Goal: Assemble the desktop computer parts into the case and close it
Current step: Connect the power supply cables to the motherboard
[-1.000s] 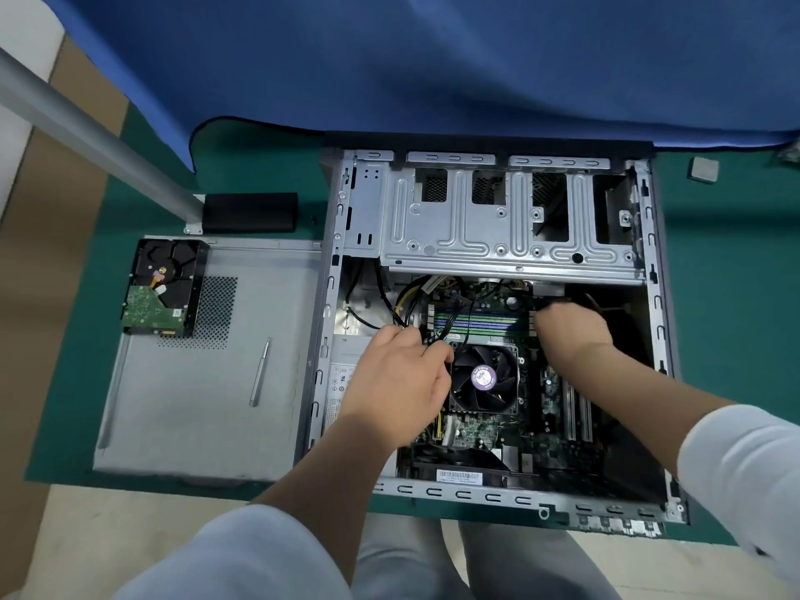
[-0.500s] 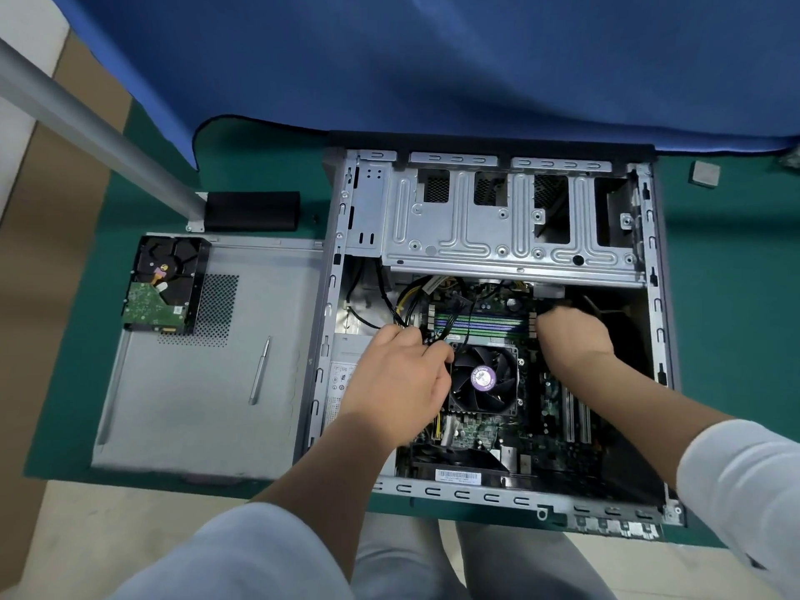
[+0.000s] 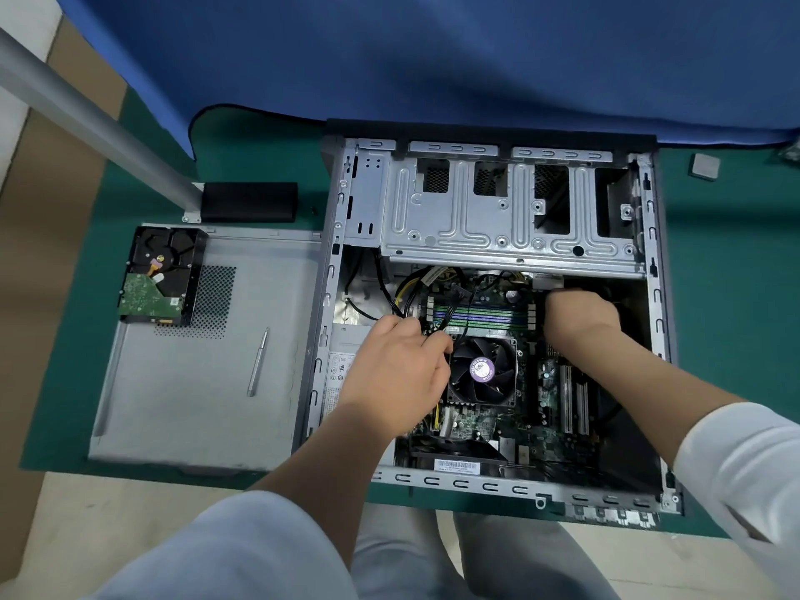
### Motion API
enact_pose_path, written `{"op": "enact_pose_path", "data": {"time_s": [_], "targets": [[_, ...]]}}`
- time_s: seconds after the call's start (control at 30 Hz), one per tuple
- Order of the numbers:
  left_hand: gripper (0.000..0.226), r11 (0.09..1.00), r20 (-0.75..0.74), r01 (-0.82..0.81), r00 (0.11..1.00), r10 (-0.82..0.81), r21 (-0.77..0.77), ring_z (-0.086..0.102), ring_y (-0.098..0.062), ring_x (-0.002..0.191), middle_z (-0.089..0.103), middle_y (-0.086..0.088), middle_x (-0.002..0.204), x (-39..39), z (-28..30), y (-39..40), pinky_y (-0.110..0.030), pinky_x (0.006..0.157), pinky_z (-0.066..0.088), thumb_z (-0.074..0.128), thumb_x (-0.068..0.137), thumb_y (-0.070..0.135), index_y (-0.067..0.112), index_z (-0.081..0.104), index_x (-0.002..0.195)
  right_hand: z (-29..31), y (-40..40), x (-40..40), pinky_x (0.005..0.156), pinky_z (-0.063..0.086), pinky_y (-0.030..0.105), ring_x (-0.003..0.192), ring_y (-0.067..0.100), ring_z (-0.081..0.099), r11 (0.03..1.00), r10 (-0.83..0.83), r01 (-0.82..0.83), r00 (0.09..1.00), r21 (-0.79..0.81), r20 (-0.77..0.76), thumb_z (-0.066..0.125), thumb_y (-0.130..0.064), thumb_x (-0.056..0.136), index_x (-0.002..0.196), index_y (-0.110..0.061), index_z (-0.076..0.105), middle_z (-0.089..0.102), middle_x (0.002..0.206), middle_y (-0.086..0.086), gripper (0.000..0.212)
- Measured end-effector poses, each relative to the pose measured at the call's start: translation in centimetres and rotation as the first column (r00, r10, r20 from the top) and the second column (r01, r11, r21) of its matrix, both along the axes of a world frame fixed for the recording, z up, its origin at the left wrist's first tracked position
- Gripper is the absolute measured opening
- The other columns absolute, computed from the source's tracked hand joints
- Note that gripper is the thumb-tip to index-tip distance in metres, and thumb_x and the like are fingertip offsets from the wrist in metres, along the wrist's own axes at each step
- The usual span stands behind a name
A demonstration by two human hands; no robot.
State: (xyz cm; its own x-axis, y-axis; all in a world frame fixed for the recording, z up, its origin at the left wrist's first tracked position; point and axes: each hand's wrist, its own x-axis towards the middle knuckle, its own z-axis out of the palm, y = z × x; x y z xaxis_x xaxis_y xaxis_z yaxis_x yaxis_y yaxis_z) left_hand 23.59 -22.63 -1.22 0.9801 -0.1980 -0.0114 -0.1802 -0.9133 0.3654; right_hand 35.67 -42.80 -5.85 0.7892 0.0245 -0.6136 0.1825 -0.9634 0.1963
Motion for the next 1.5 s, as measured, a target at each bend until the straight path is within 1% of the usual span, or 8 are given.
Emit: {"op": "enact_pose_path", "data": {"time_s": [0.33, 0.53, 0.67, 0.77, 0.87, 1.13, 1.37, 1.5], "targets": [[0.017, 1.0, 0.0, 0.004, 1.0, -0.004, 0.004, 0.048, -0.015, 0.067, 0.057, 0.007, 0.053, 0.0, -0.1, 0.0, -0.027, 0.086, 0.033, 0.056, 0.086, 0.015, 0.013, 0.071, 0.093, 0.0, 1.5, -0.2, 0.068, 0.042, 0.034, 0.107, 0.031, 0.06, 0.998, -0.06, 0.06, 0.998, 0.004, -0.031, 0.053, -0.004, 0.086, 0.107, -0.01, 0.066, 0.064, 0.113, 0.01, 0.026], [0.021, 1.0, -0.004, 0.003, 1.0, -0.003, 0.011, 0.048, -0.015, 0.067, 0.057, 0.007, 0.053, 0.0, -0.1, 0.0, -0.028, 0.086, 0.034, 0.052, 0.086, 0.017, 0.014, 0.071, 0.093, -0.2, -1.0, -0.2, 0.067, 0.041, 0.03, 0.091, 0.035, 0.062, 0.974, -0.147, 0.144, 0.989, 0.174, 0.005, 0.05, 0.003, 0.085, 0.093, 0.001, 0.064, 0.066, 0.097, 0.021, 0.016], [0.019, 1.0, -0.002, -0.001, 1.0, 0.001, 0.007, 0.048, -0.015, 0.068, 0.058, 0.007, 0.054, -0.1, 0.0, 0.0, -0.027, 0.085, 0.034, 0.054, 0.086, 0.016, 0.014, 0.071, 0.094, -0.1, -0.7, -1.5, 0.065, 0.042, 0.034, 0.094, 0.036, 0.064, 0.996, -0.002, -0.002, 0.999, 0.087, 0.047, 0.048, 0.007, 0.083, 0.098, 0.001, 0.065, 0.067, 0.101, 0.019, 0.023], [0.019, 1.0, -0.002, 0.003, 1.0, -0.003, 0.01, 0.048, -0.014, 0.068, 0.058, 0.007, 0.054, -0.1, 0.0, 0.0, -0.028, 0.085, 0.035, 0.054, 0.086, 0.016, 0.014, 0.071, 0.093, -0.2, 0.7, -2.1, 0.065, 0.042, 0.034, 0.107, 0.031, 0.061, 0.988, 0.141, -0.142, 0.99, -0.062, -0.027, 0.049, 0.005, 0.086, 0.113, -0.007, 0.065, 0.064, 0.115, 0.01, 0.034], [0.016, 1.0, 0.005, 0.001, 1.0, -0.001, 0.01, 0.048, -0.014, 0.068, 0.057, 0.008, 0.053, -0.1, 0.0, 0.0, -0.027, 0.084, 0.036, 0.057, 0.085, 0.016, 0.015, 0.071, 0.092, -0.2, 1.8, -1.7, 0.063, 0.042, 0.034, 0.111, 0.027, 0.06, 0.965, 0.222, -0.231, 0.972, -0.128, -0.078, 0.051, 0.004, 0.086, 0.117, -0.012, 0.065, 0.063, 0.12, 0.005, 0.037], [0.022, 1.0, -0.015, -0.009, 1.0, 0.009, 0.005, 0.048, -0.016, 0.069, 0.058, 0.006, 0.054, -0.2, -0.2, 0.0, -0.031, 0.085, 0.04, 0.05, 0.088, 0.018, 0.014, 0.07, 0.094, 0.3, -0.4, -1.6, 0.067, 0.046, 0.032, 0.103, 0.029, 0.063, 0.955, 0.277, -0.275, 0.961, -0.113, 0.011, 0.051, 0.002, 0.084, 0.111, -0.011, 0.066, 0.065, 0.11, 0.008, 0.033], [0.025, 1.0, -0.01, -0.004, 1.0, 0.004, 0.013, 0.048, -0.015, 0.069, 0.059, 0.007, 0.055, 0.0, -0.1, 0.0, -0.029, 0.085, 0.036, 0.047, 0.088, 0.019, 0.014, 0.071, 0.094, -1.0, 2.3, -1.6, 0.063, 0.044, 0.032, 0.111, 0.025, 0.06, 0.926, 0.318, -0.33, 0.943, -0.184, -0.095, 0.05, 0.001, 0.089, 0.116, -0.012, 0.066, 0.064, 0.12, 0.002, 0.034], [0.027, 1.0, -0.006, -0.005, 1.0, 0.005, 0.005, 0.048, -0.015, 0.068, 0.058, 0.007, 0.054, -0.1, 0.0, 0.0, -0.029, 0.085, 0.035, 0.045, 0.088, 0.021, 0.015, 0.071, 0.093, -0.4, 1.3, -0.8, 0.063, 0.043, 0.03, 0.103, 0.025, 0.064, 0.942, 0.3, -0.299, 0.954, -0.151, -0.016, 0.051, -0.001, 0.086, 0.11, -0.014, 0.068, 0.067, 0.111, 0.002, 0.032]]}}
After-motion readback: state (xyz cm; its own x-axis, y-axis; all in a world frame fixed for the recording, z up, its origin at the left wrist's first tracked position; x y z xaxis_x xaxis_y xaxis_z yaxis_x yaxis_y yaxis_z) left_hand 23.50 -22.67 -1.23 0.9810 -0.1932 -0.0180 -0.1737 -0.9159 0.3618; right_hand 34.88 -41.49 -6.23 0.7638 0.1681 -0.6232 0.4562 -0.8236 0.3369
